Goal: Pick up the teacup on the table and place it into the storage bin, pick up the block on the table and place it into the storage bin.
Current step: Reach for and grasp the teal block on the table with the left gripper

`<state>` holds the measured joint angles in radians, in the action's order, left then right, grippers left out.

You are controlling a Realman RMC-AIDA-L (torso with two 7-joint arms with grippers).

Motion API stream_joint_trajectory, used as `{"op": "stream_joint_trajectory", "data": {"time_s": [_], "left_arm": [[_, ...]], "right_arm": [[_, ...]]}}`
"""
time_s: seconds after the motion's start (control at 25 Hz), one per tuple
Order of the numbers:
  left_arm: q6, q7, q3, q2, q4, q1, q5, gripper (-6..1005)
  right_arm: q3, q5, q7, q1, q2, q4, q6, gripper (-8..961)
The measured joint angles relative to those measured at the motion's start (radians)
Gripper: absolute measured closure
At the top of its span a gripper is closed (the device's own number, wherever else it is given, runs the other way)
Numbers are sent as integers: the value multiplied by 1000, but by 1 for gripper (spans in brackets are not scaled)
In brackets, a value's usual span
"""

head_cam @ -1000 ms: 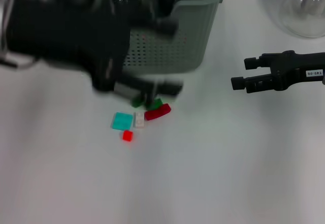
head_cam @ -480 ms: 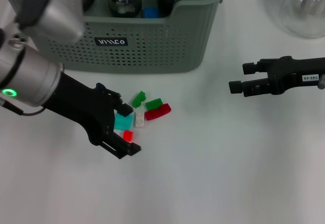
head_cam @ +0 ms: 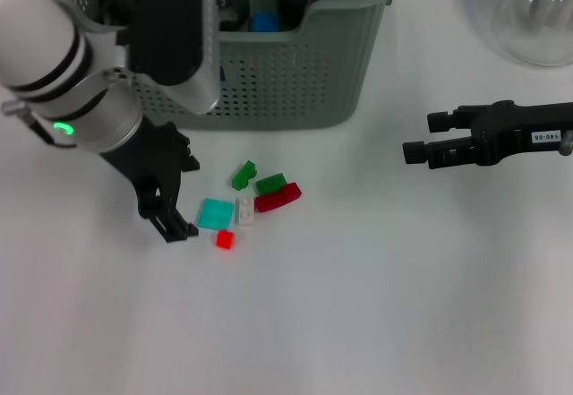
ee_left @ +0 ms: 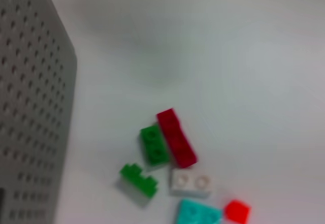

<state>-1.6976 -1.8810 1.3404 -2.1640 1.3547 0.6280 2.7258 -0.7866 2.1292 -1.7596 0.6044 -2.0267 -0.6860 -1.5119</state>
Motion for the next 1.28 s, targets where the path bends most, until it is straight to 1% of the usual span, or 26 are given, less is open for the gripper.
{"op": "stream_joint_trajectory", "data": {"time_s": [0.08, 0.2, 0.36, 0.48, 0.68, 0.8, 1.24, 1.28], "left_arm": [[14, 27, 12, 0, -25, 28, 25, 91], [37, 64, 52, -1, -68, 66, 55, 91], [56, 97, 108, -1, -110, 101, 91, 92], [60, 116, 122, -2, -132, 121, 102, 92], [88, 127, 160, -3, -142, 127, 104, 93], [108, 123, 183, -5, -175, 128, 104, 93], [142, 115, 198, -10, -220, 134, 98, 108], [145, 114, 199, -10, -224, 135, 98, 135]], "right_arm": [[1, 0, -11, 0, -2, 1, 4, 7], [0, 0, -24, 0, -5, 1, 12, 7], [0, 0, -36, 2, -7, 1, 18, 7], [-2, 0, -44, 5, -8, 7, 26, 7], [-7, 0, -45, 8, -10, 15, 41, 7], [-6, 0, -44, 9, -12, 16, 41, 7], [-4, 0, -38, 9, -12, 16, 56, 7], [-4, 0, -37, 9, -12, 16, 57, 7]]}}
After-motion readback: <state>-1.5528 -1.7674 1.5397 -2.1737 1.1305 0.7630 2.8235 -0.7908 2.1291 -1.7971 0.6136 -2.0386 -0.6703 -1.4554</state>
